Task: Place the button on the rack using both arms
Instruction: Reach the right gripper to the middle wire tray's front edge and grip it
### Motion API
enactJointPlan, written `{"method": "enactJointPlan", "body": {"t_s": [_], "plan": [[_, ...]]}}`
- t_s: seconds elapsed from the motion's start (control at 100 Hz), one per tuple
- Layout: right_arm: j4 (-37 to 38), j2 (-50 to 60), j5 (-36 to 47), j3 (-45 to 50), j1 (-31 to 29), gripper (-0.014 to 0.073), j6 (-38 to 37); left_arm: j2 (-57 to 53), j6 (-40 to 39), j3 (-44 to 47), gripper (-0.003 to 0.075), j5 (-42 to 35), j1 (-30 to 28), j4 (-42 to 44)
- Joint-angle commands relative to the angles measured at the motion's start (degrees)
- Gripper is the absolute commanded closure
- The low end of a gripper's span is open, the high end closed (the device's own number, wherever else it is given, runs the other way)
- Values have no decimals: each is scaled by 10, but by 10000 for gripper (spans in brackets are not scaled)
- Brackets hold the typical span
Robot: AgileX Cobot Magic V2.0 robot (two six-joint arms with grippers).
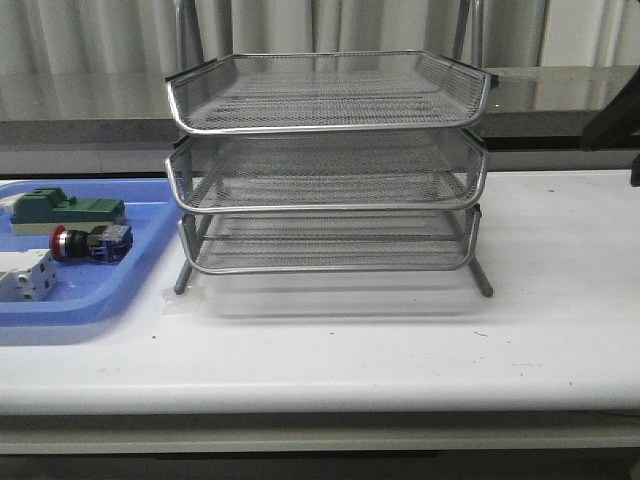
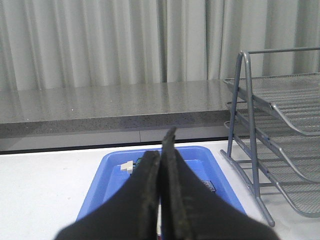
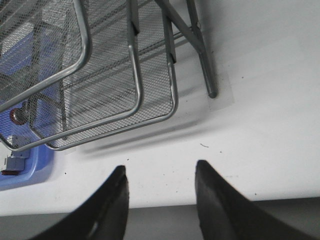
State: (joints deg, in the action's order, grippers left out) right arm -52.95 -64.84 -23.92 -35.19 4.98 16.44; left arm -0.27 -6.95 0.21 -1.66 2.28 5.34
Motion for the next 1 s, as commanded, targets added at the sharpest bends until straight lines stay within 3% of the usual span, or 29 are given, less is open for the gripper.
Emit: {"method": "enactJointPlan", "body": {"t_s": [0.0, 0.52, 0.74, 0.99], "plan": [[-76, -10, 16, -21, 0, 253, 64, -18, -4, 19, 741, -45, -2, -2], [-354, -124, -27, -38, 0, 253, 332, -18, -4, 19, 741, -45, -2, -2], [-405, -184, -74, -69, 0, 253, 384, -18, -4, 19, 741, -45, -2, -2], [-415, -226, -89, -94, 0, 253, 388, -18, -4, 19, 741, -45, -2, -2]]}}
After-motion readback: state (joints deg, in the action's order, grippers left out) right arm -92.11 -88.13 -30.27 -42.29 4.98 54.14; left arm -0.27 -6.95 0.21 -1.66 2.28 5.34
